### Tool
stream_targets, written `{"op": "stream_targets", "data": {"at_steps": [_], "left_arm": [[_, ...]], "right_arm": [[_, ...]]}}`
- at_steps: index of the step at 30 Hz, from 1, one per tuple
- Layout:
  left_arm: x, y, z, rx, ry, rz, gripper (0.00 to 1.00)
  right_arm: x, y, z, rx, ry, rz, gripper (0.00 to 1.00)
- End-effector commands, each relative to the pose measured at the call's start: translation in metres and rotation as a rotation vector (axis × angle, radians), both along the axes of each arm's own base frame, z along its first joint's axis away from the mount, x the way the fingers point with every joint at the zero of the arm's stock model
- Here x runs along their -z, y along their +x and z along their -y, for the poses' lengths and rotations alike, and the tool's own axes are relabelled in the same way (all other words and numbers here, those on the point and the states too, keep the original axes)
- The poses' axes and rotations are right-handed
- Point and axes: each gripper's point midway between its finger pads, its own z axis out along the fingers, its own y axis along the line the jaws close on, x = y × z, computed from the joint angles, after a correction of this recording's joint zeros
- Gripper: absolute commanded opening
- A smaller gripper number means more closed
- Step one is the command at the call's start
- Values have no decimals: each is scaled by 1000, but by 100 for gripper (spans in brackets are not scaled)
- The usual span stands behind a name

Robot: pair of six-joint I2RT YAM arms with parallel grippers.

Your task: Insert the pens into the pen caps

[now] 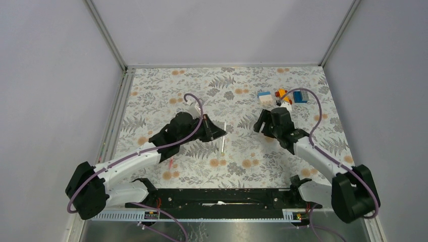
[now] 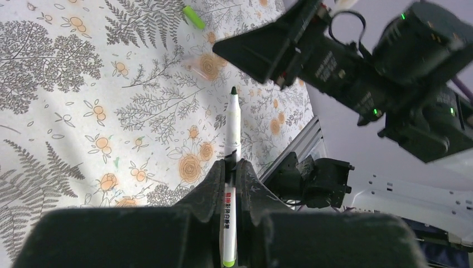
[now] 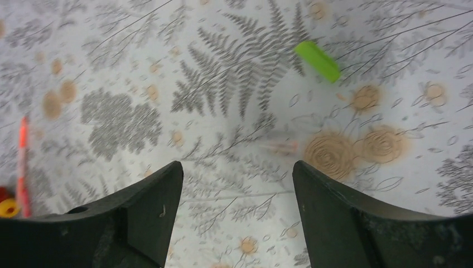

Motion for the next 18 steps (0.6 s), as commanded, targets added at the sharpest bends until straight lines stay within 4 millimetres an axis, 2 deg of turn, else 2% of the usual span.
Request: {"op": "stream_targets", "data": {"at_steps": [1,4,13,18], "left_arm": [[-5,-4,-11,-24,-7,41,0],[1,-9,-17,-26,-1,32,0],[13,-16,-24,-24,23,23,0],[15,-19,-26,-19,25,20,0]], "right_arm": [[-4,38,33,121,-122,8,77],[6,50,41,119,-100,-29,76],[37,70,56,44,-307,-169,71],[47,82,65,39,-394,-216,67]]}}
